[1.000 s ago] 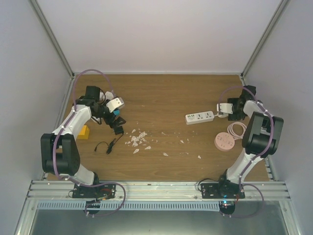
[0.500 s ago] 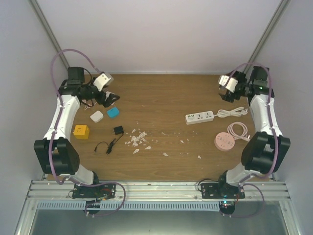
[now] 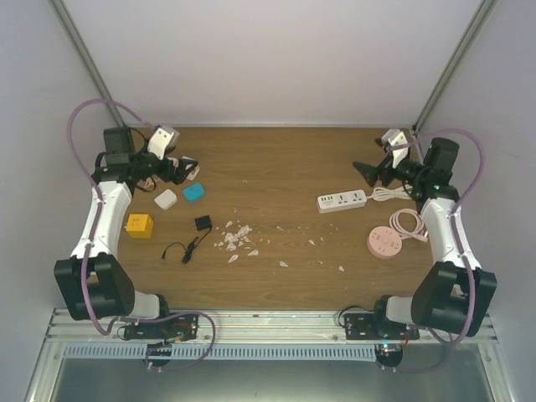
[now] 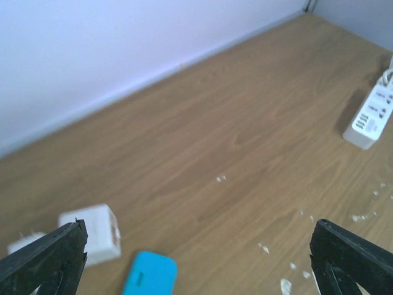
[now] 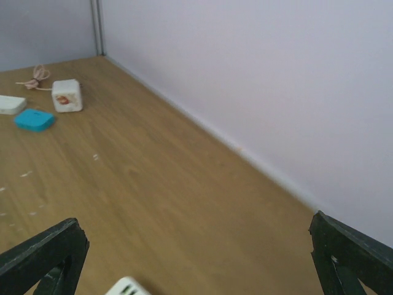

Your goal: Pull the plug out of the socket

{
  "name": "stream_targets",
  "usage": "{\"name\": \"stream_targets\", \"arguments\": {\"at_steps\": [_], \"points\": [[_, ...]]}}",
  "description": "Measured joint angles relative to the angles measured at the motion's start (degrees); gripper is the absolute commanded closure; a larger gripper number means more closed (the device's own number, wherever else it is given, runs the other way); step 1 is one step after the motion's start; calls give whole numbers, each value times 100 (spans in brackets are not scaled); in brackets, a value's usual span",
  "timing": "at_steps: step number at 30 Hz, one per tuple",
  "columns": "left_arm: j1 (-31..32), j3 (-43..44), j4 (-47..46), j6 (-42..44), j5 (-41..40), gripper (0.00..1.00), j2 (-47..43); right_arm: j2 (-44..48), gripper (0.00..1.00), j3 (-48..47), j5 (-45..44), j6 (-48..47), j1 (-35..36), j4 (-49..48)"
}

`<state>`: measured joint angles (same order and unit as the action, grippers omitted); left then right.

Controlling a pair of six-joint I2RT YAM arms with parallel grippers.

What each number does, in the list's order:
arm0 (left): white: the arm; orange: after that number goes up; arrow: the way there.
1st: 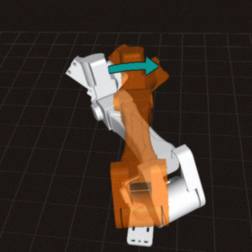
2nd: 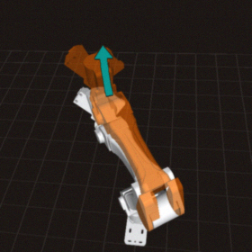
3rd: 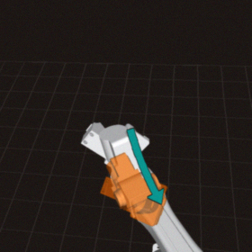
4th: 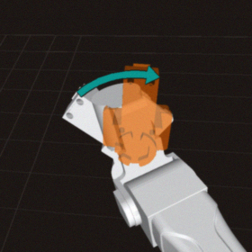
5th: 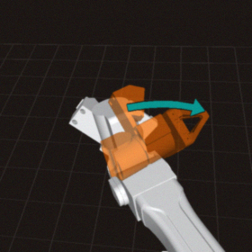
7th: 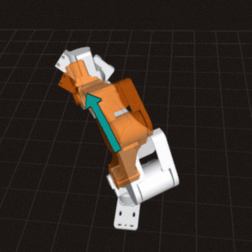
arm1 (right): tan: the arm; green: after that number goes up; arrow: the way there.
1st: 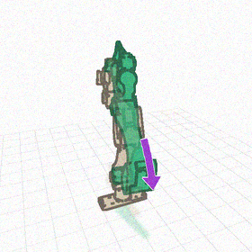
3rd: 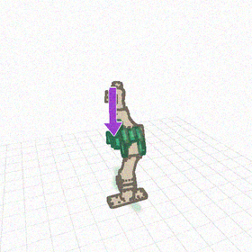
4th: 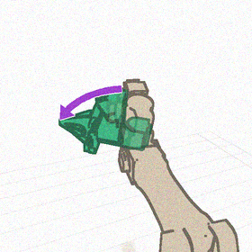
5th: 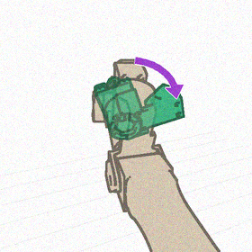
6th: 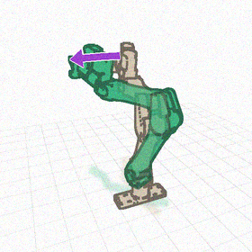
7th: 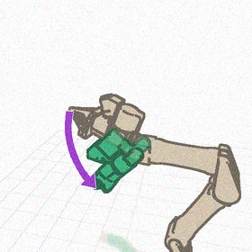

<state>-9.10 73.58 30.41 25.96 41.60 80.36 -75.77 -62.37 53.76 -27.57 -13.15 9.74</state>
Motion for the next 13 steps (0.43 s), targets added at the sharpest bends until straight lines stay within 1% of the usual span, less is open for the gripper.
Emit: {"name": "stream_targets", "arguments": {"at_steps": [5,7,10,13], "points": [[-33,-1075,-378,-160,-28,1,-42,26,0,1257,37,949,-15,-754],[-55,-1403,-520,-234,-28,1,-59,26,0,1554,37,1176,-39,-955],[-63,-1722,-695,-348,-33,1,-83,46,0,1845,52,1451,-68,-1266],[-66,-1818,-890,-463,-42,1,-136,46,0,1891,94,1606,-79,-1469]]}}
